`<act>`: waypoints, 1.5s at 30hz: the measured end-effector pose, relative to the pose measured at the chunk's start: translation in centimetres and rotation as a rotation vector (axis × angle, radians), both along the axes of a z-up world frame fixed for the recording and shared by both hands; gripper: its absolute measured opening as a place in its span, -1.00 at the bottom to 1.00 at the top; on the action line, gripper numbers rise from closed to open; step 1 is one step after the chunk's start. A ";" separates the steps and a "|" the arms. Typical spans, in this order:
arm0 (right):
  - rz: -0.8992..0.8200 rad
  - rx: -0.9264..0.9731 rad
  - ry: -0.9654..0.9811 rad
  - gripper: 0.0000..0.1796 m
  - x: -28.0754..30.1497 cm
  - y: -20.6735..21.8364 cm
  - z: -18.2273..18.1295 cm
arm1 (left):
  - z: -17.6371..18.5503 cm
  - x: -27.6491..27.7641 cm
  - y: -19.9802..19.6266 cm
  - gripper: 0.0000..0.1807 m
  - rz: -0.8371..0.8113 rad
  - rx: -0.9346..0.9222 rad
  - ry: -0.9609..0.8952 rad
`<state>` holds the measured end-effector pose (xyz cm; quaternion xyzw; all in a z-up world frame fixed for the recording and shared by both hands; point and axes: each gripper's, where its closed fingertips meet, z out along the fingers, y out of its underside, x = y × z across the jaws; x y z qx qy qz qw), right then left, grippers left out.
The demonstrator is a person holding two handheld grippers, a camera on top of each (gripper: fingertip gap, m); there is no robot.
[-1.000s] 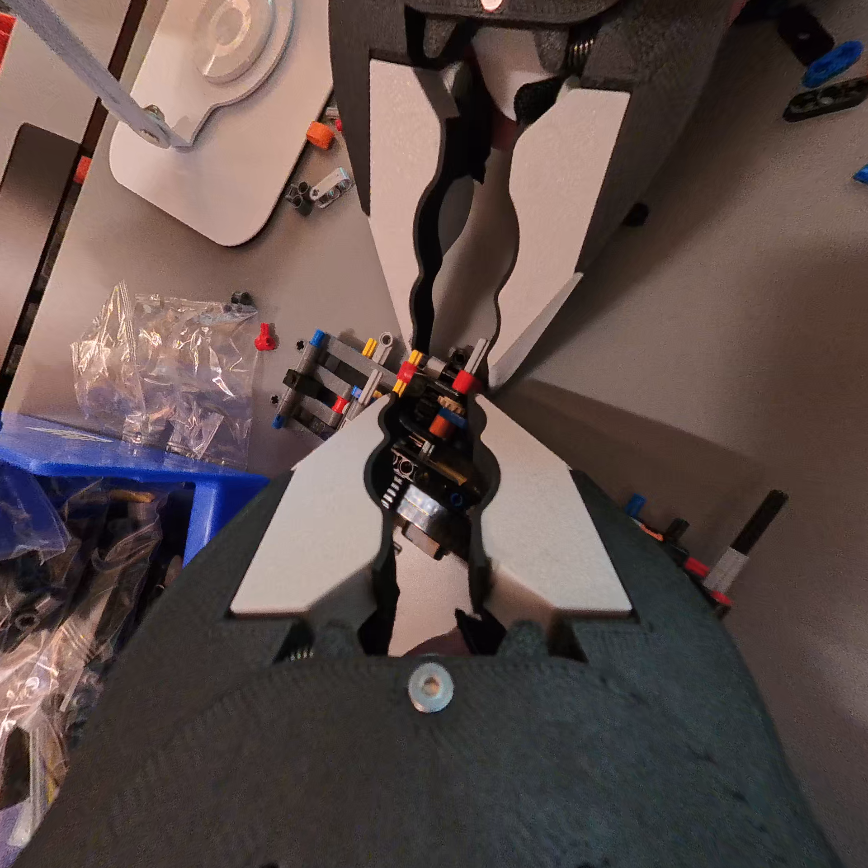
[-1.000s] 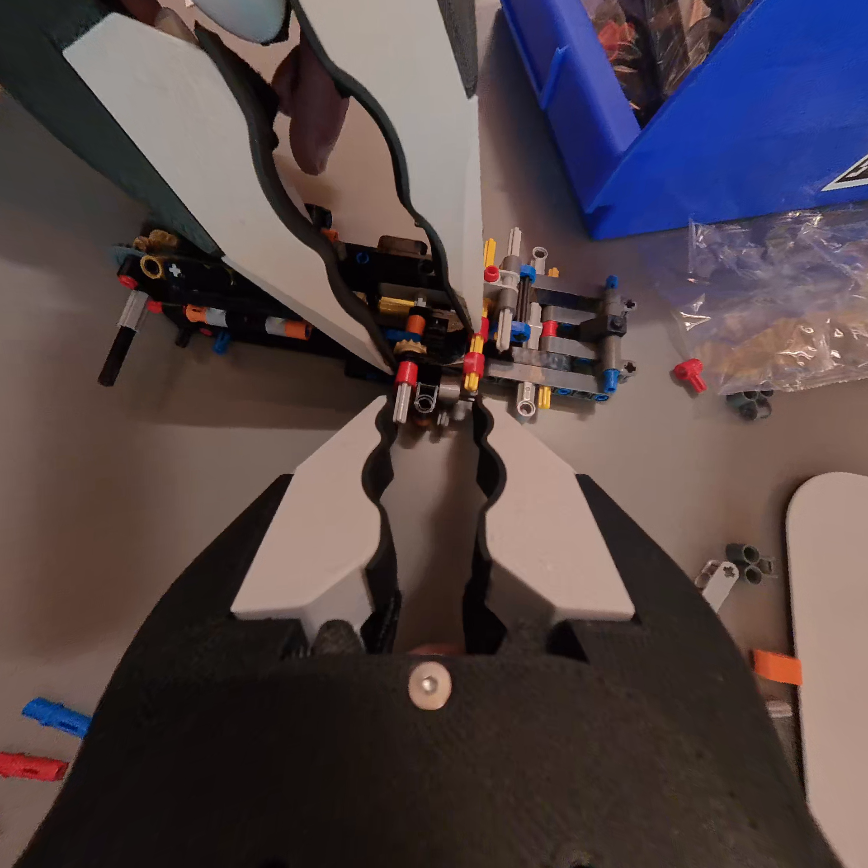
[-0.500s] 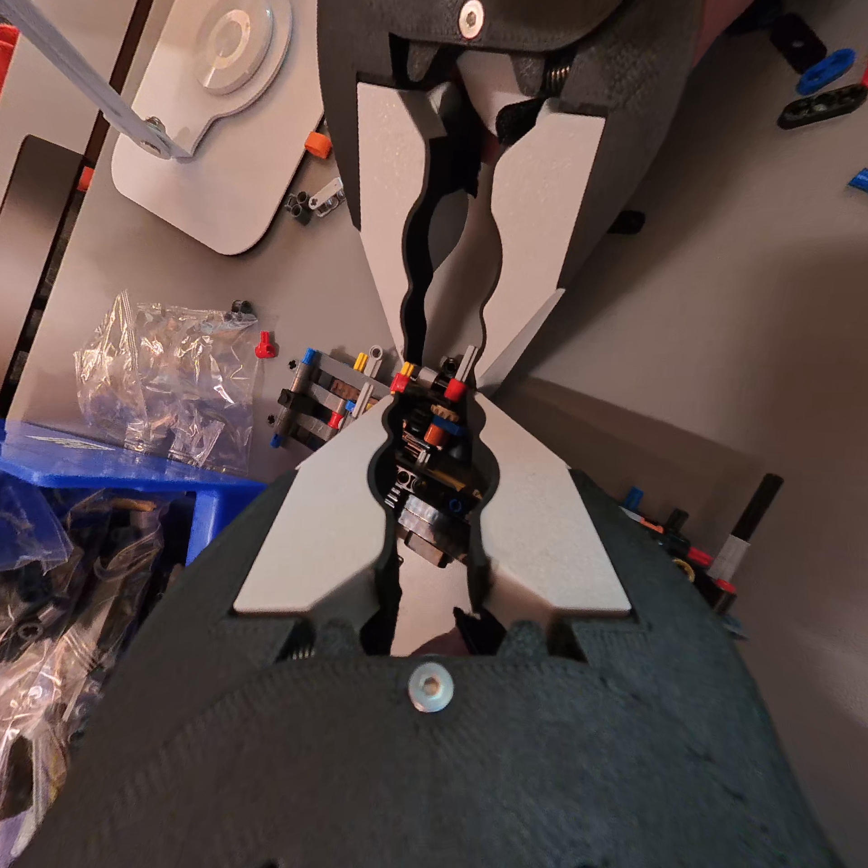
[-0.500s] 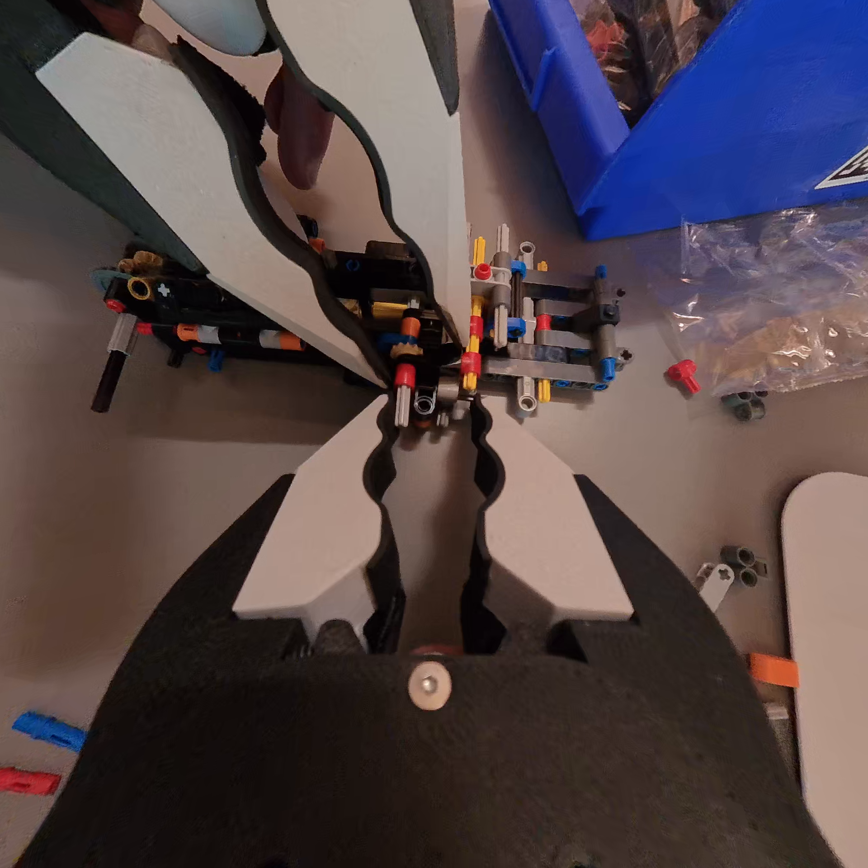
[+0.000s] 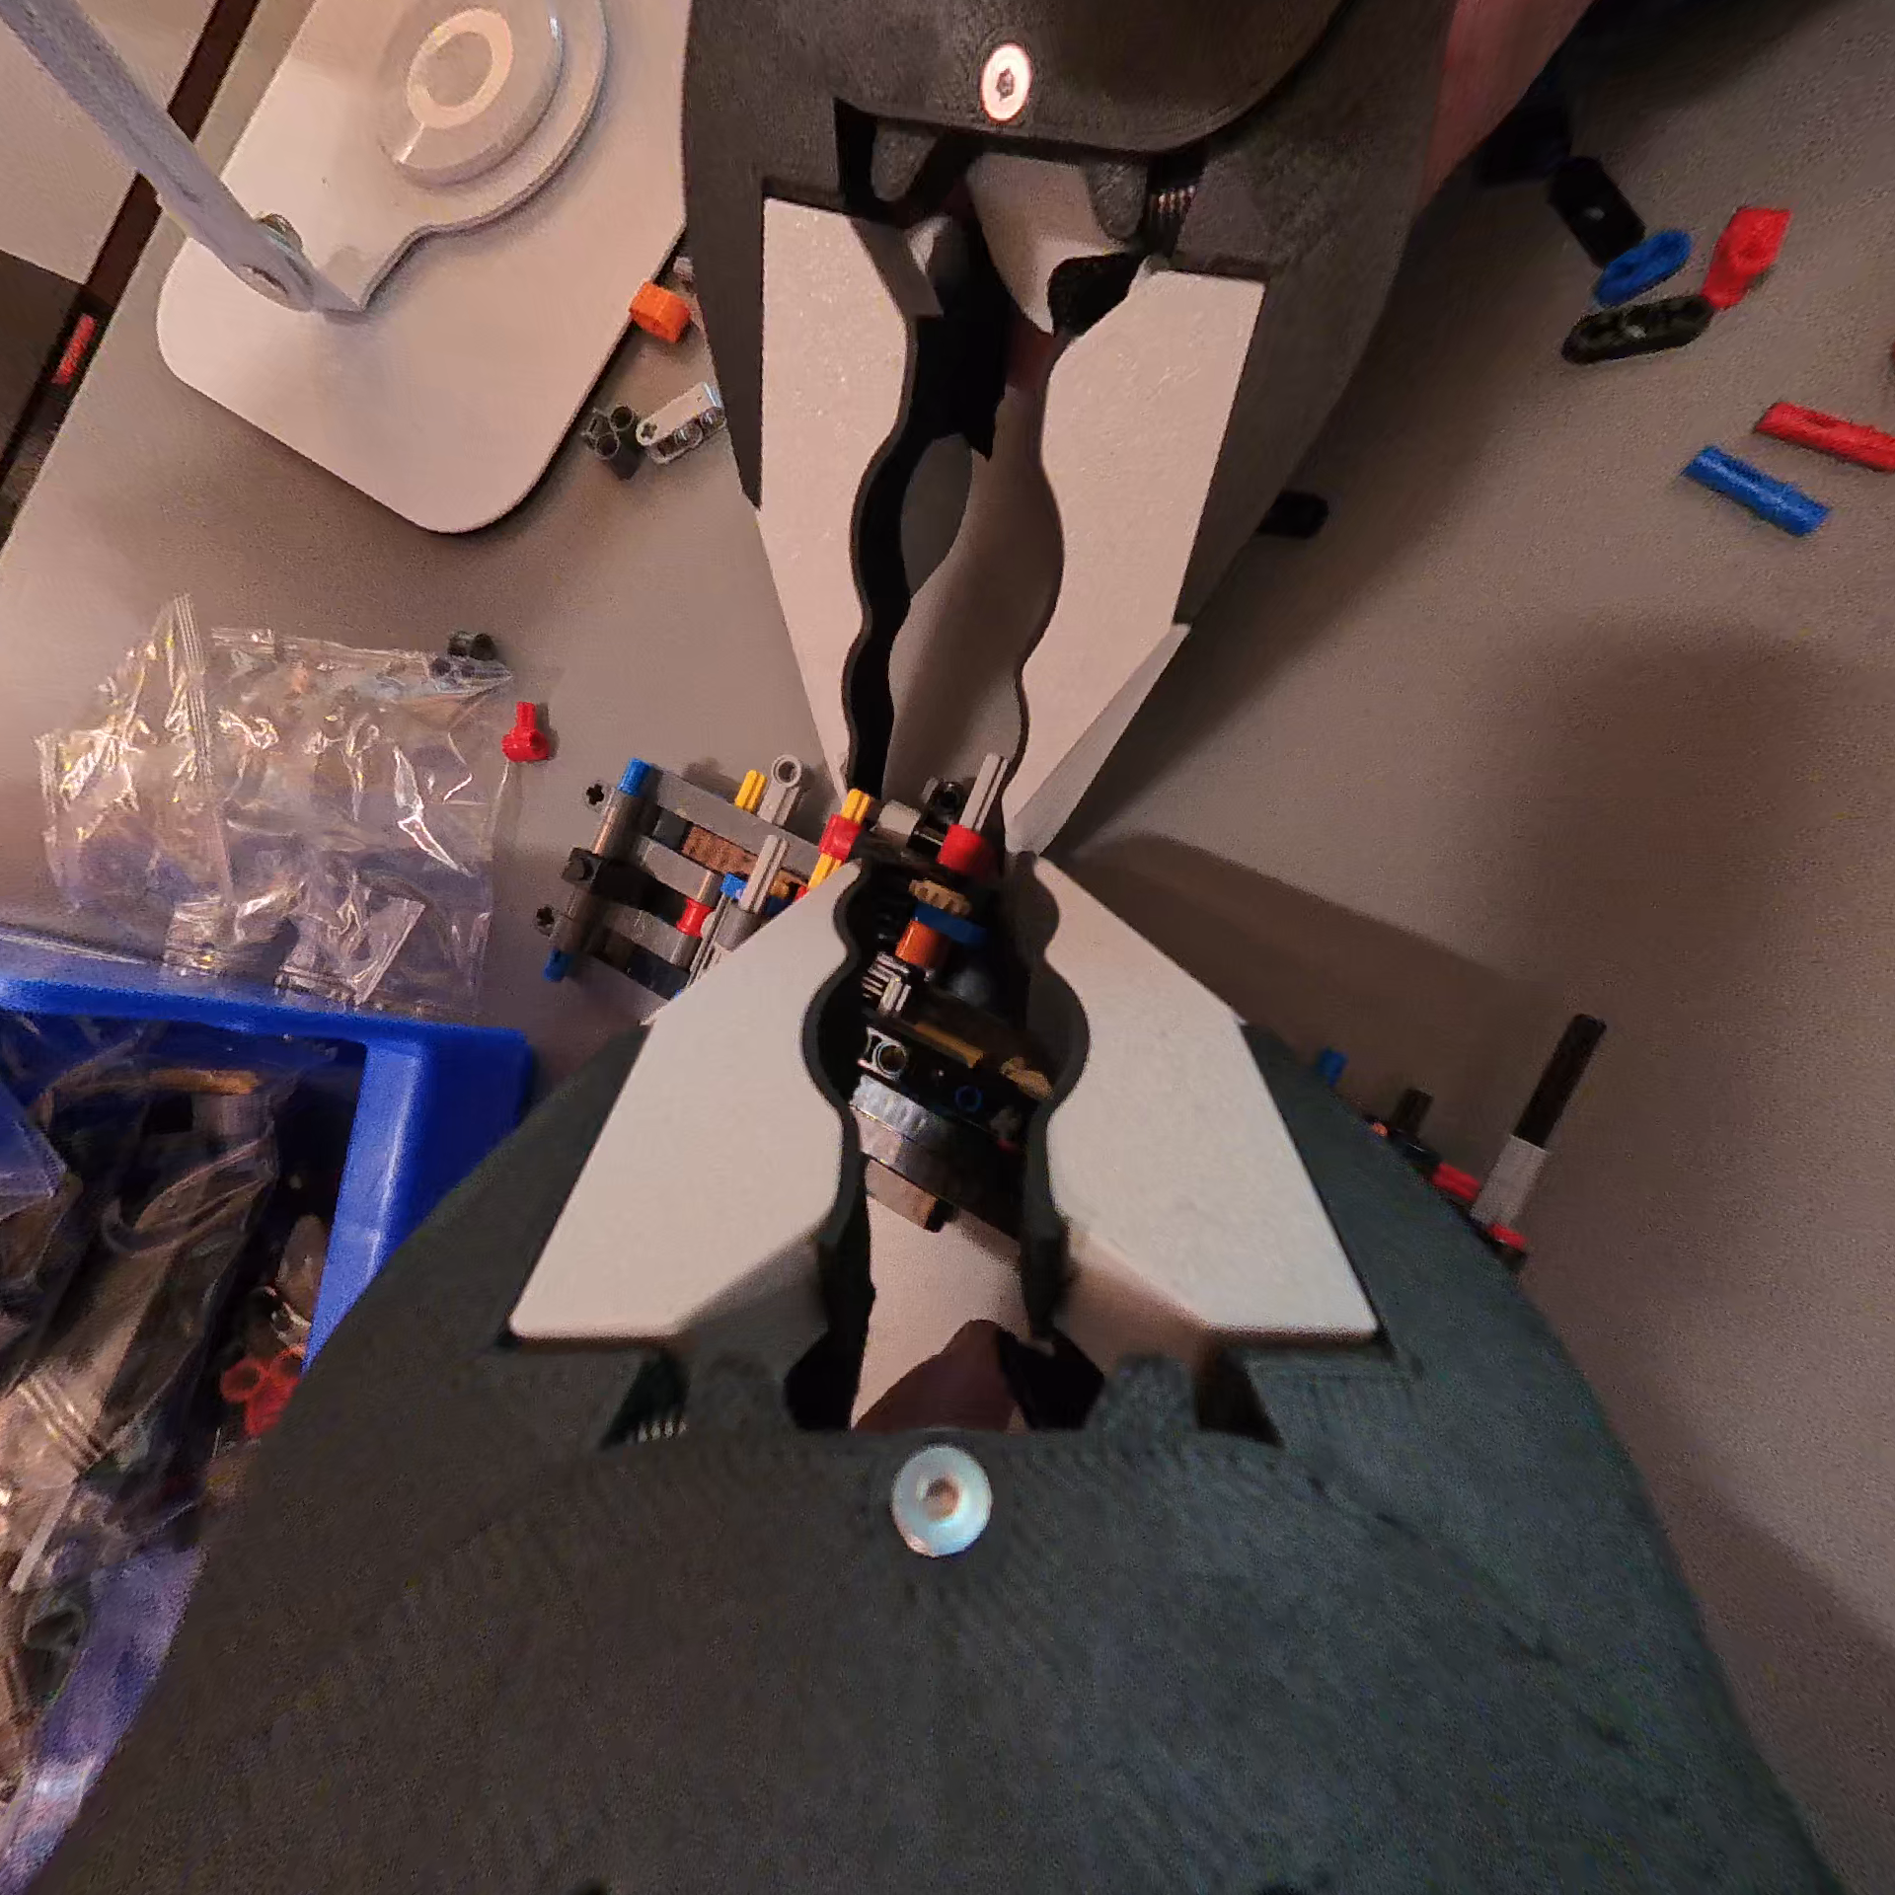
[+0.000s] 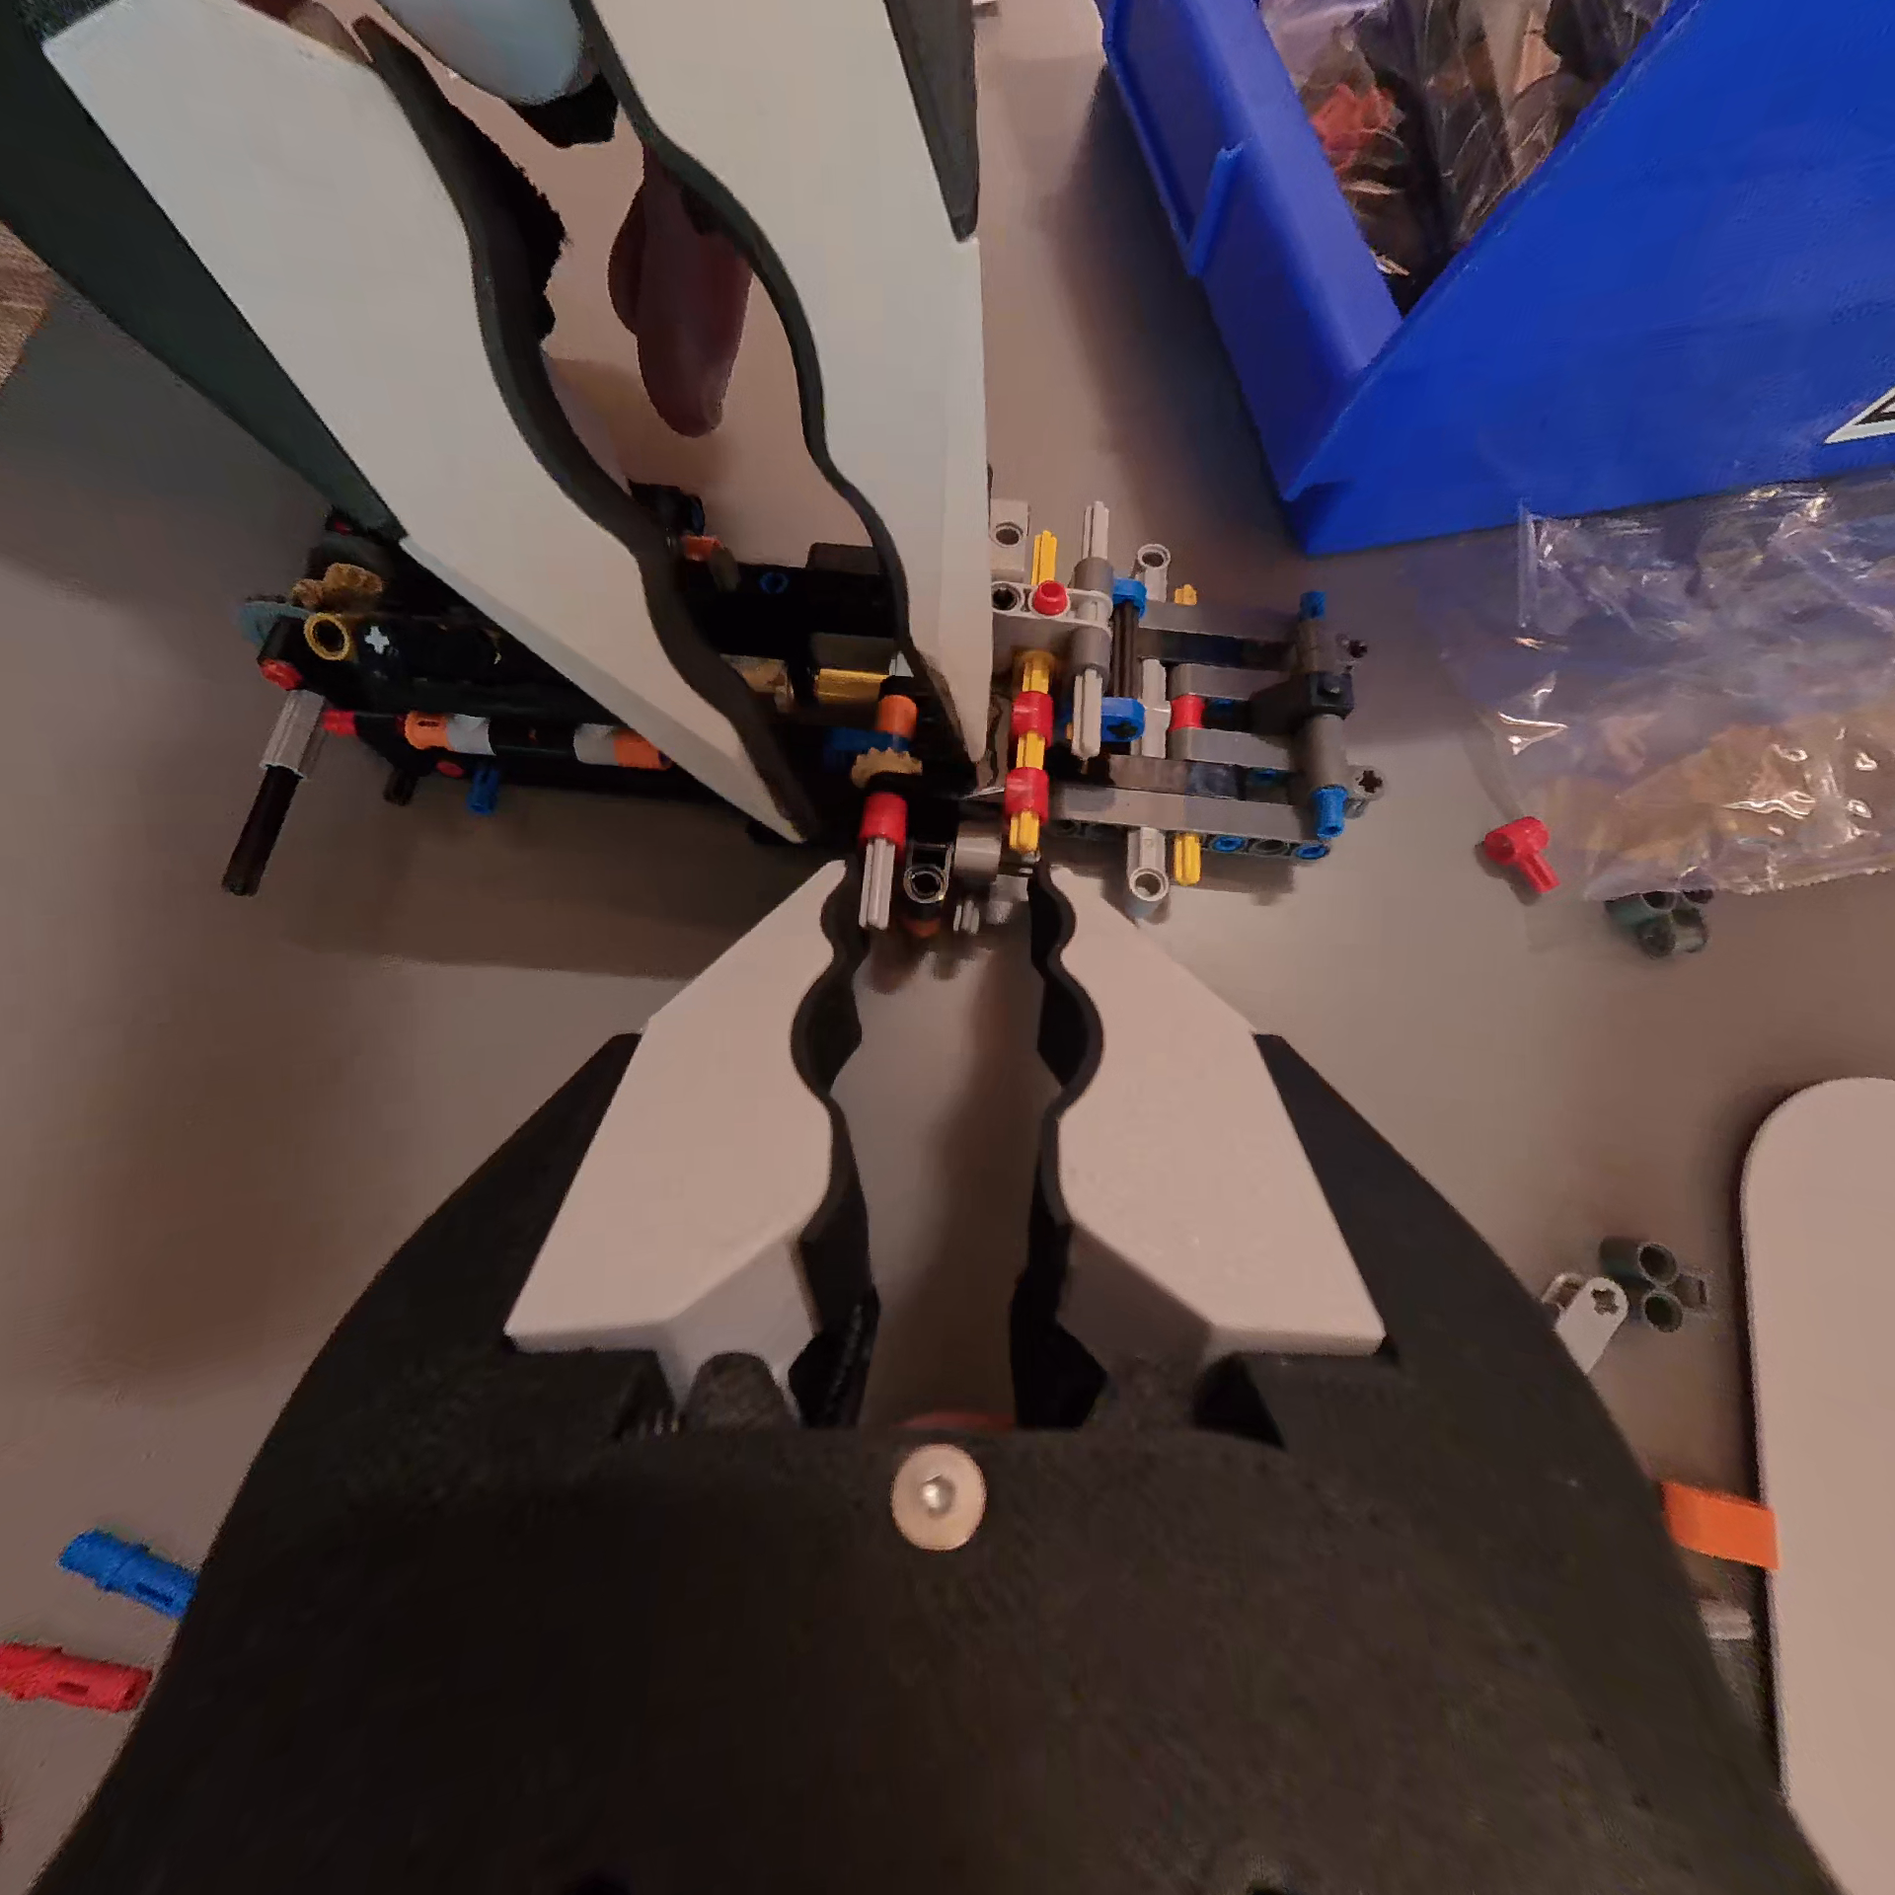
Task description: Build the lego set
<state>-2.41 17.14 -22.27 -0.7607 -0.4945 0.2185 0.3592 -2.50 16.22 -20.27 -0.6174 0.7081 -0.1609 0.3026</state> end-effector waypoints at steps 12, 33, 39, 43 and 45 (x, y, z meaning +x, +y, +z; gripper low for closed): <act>0.003 0.041 0.017 -0.68 -0.5 -0.3 3.2 | 2.6 -0.6 0.0 -0.69 0.118 -0.126 -0.234; 0.080 -0.001 -0.041 -0.75 -1.4 -0.8 8.2 | 7.1 -1.4 -0.5 -0.70 0.267 -0.640 -0.823; 0.108 -0.033 -0.008 -0.75 -2.4 -0.8 7.6 | 7.0 -2.8 -1.0 -0.70 0.213 -0.704 -0.878; 0.103 -0.034 0.007 -0.75 -2.9 -0.7 7.7 | 6.3 -3.3 -0.6 -0.77 0.201 -0.592 -0.802; 0.097 -0.036 0.019 -0.75 -3.1 -0.5 7.7 | 6.2 -3.4 -0.3 -0.79 0.202 -0.536 -0.780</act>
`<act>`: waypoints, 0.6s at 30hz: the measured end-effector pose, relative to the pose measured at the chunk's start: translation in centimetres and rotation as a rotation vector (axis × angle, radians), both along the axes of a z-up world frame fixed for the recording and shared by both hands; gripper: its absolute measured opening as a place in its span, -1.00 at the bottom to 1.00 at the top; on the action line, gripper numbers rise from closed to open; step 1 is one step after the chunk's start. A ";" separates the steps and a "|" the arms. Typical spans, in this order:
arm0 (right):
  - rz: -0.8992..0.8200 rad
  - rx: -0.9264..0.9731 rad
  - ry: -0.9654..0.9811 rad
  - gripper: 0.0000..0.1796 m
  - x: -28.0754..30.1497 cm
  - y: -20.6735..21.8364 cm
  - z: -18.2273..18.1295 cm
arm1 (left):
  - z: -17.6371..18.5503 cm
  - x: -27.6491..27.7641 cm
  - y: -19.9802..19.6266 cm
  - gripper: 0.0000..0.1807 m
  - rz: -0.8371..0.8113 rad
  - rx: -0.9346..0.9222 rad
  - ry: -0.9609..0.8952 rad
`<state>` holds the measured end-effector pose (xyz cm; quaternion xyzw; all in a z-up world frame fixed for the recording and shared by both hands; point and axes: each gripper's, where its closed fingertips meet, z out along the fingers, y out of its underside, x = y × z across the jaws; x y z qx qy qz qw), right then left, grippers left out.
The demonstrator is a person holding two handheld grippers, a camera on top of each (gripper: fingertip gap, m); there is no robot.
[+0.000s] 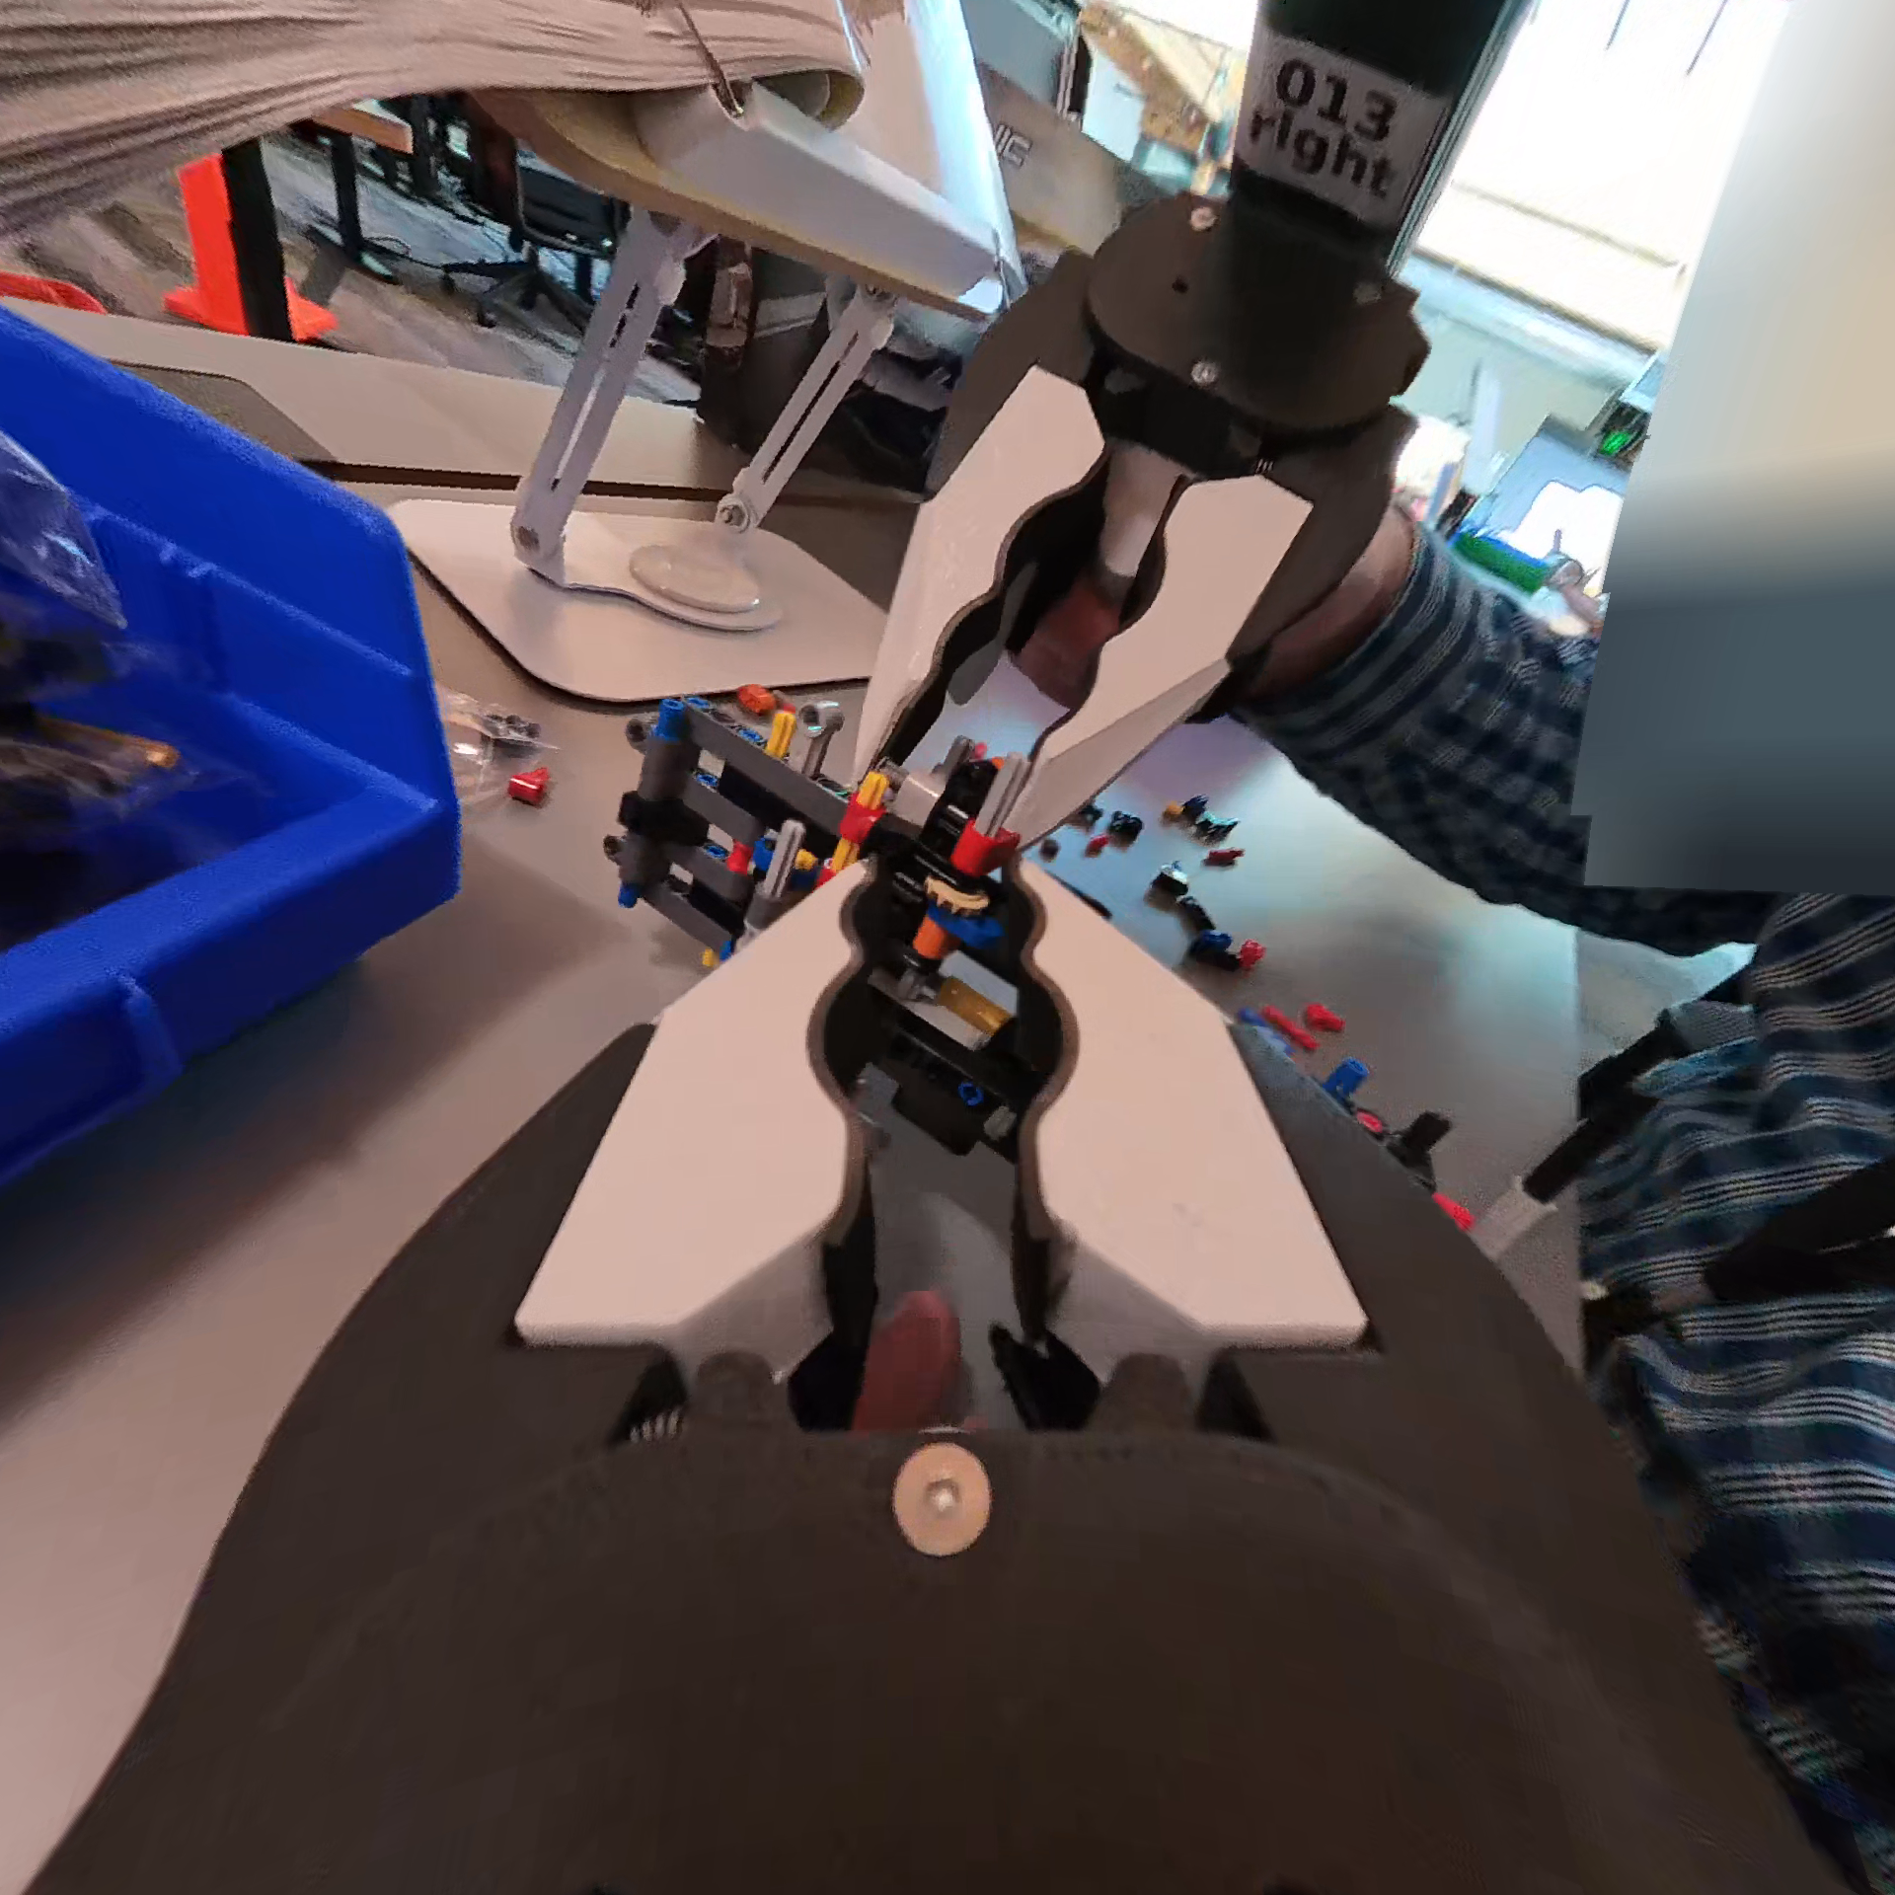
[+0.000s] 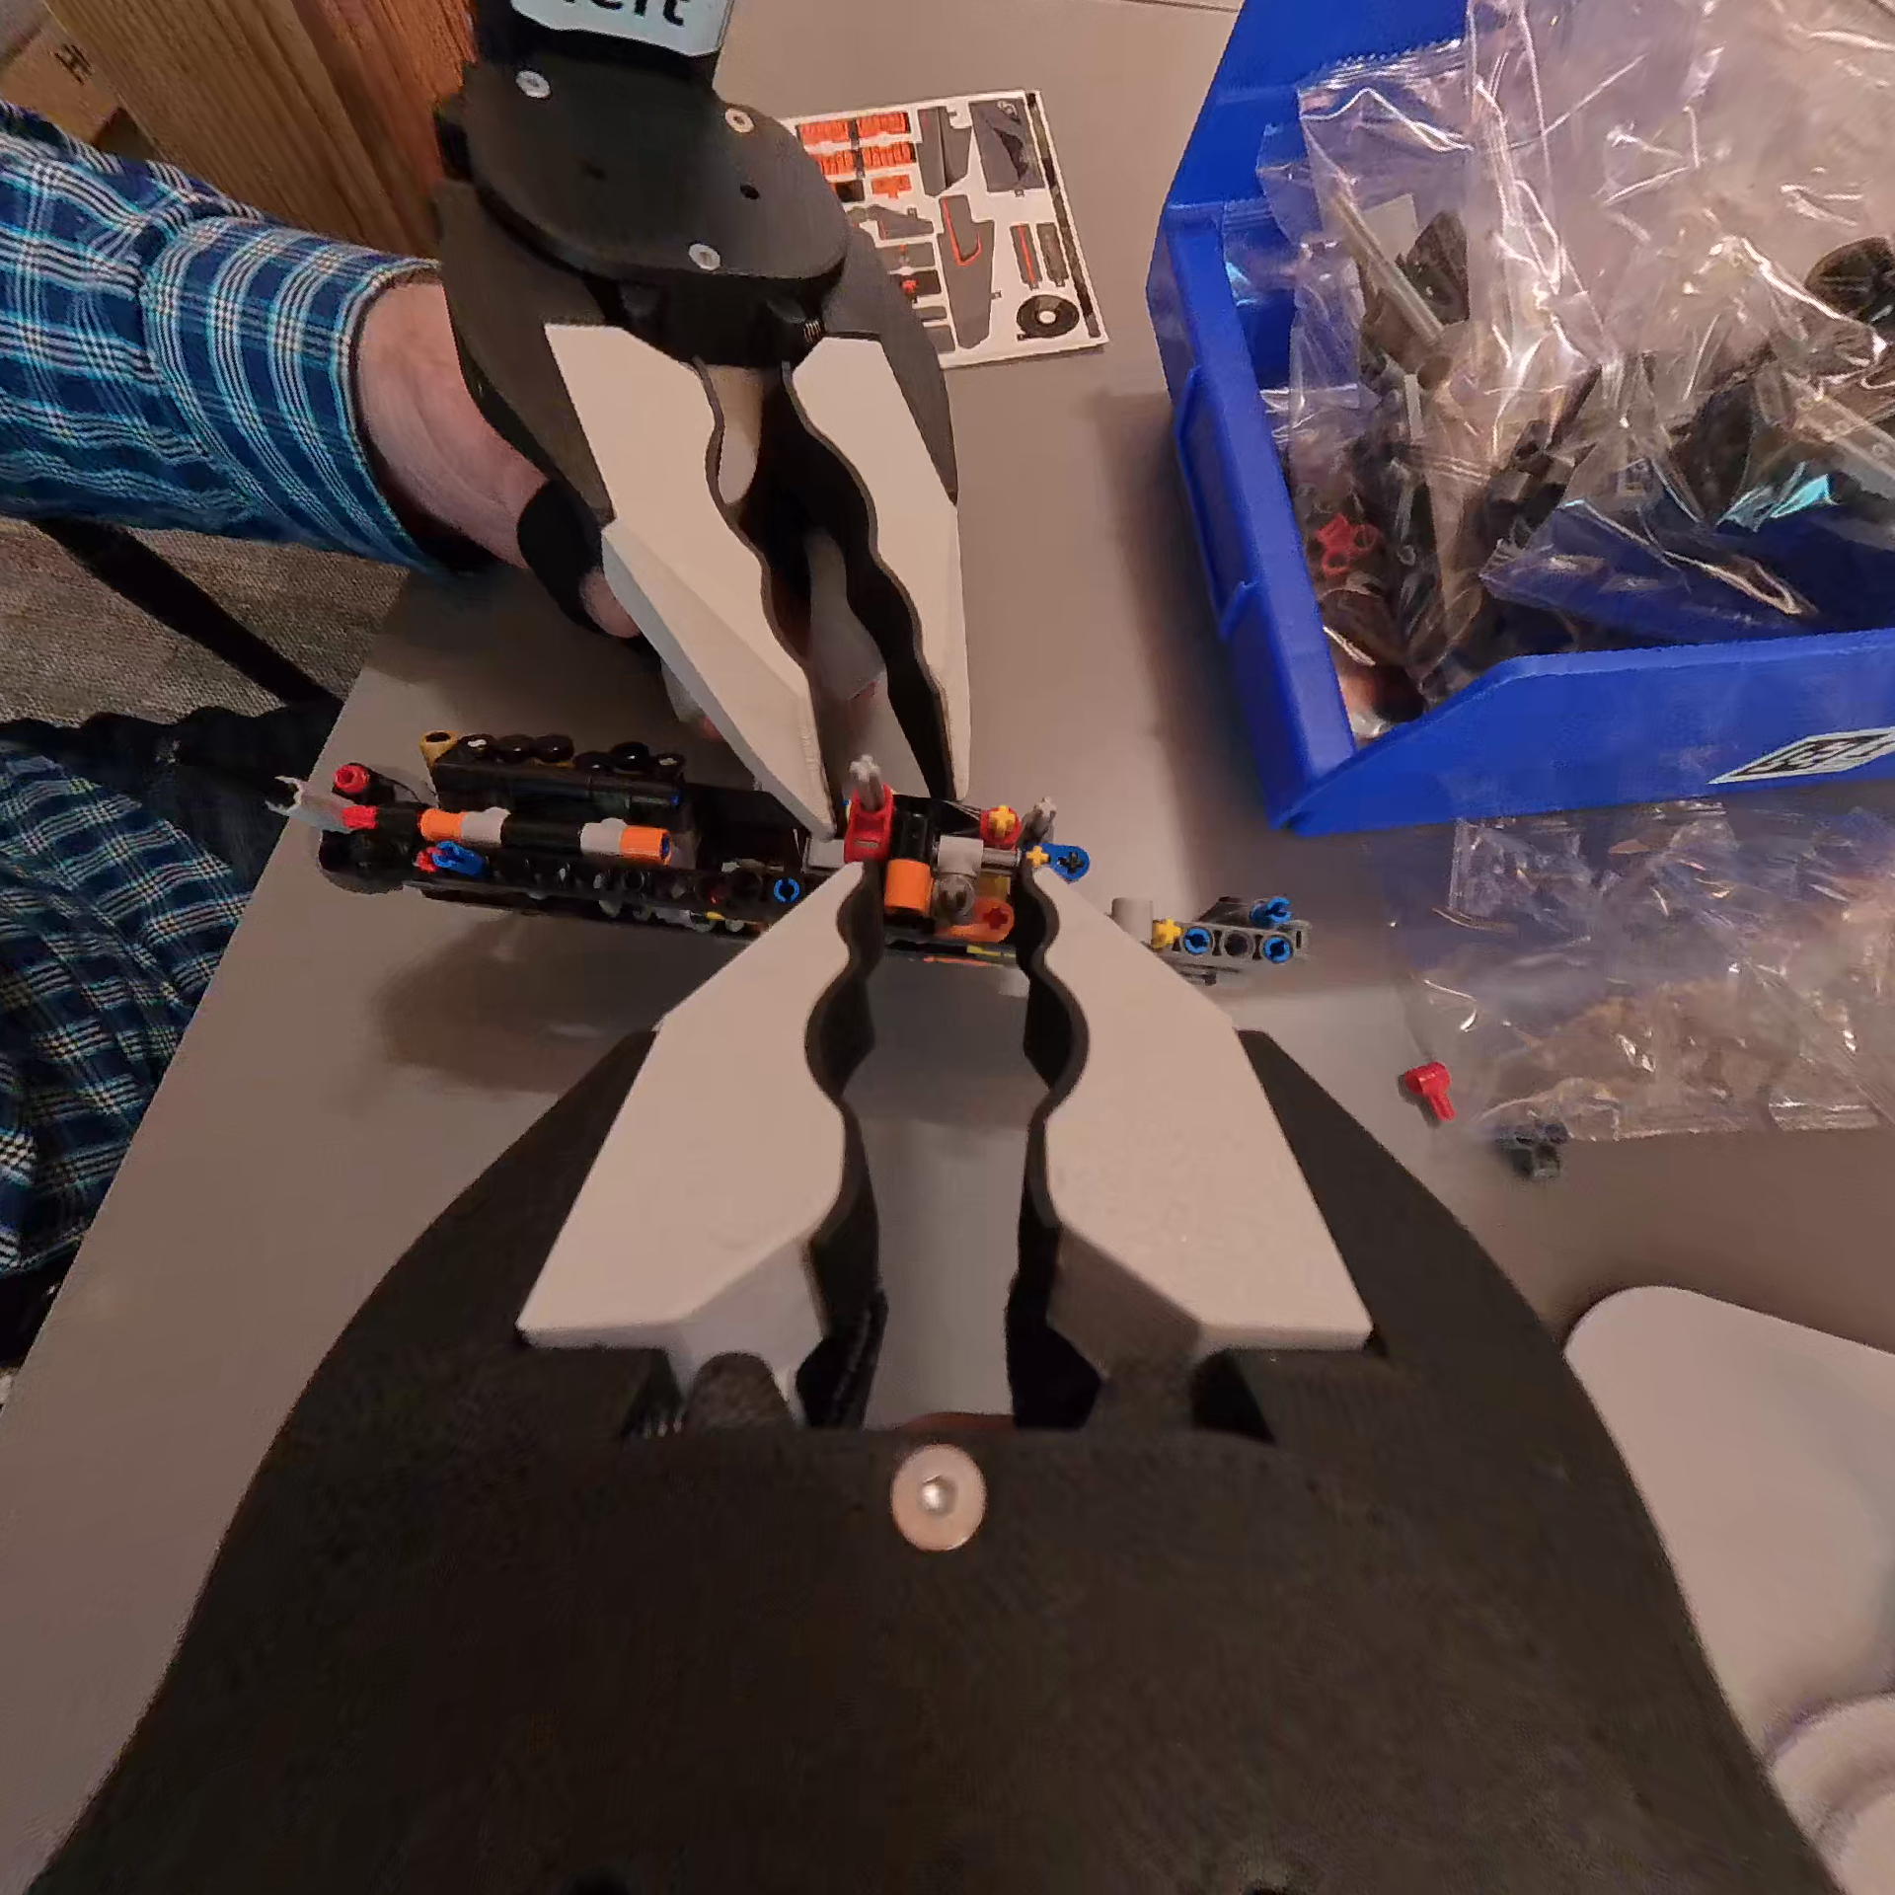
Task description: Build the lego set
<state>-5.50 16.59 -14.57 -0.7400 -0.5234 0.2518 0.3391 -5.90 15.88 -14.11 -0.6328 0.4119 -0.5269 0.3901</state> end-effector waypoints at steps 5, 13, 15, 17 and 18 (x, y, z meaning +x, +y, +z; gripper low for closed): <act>0.011 0.010 0.033 -0.75 -0.5 0.2 0.0 | 0.0 -0.3 0.1 -0.82 0.005 0.040 0.009; 0.041 -0.005 0.095 -0.74 -0.6 0.0 0.0 | 0.0 -0.4 -0.1 -0.83 -0.018 0.042 0.005; 0.050 -0.015 0.103 -0.73 -0.6 -0.1 -0.1 | 0.0 -0.3 -0.1 -0.83 -0.023 0.046 0.007; 0.058 -0.021 0.107 -0.73 -0.5 -0.2 -0.1 | 0.0 -0.3 -0.1 -0.83 -0.030 0.042 0.006; 0.058 -0.024 0.108 -0.73 -0.5 -0.2 -0.1 | 0.0 -0.3 -0.1 -0.84 -0.030 0.041 0.005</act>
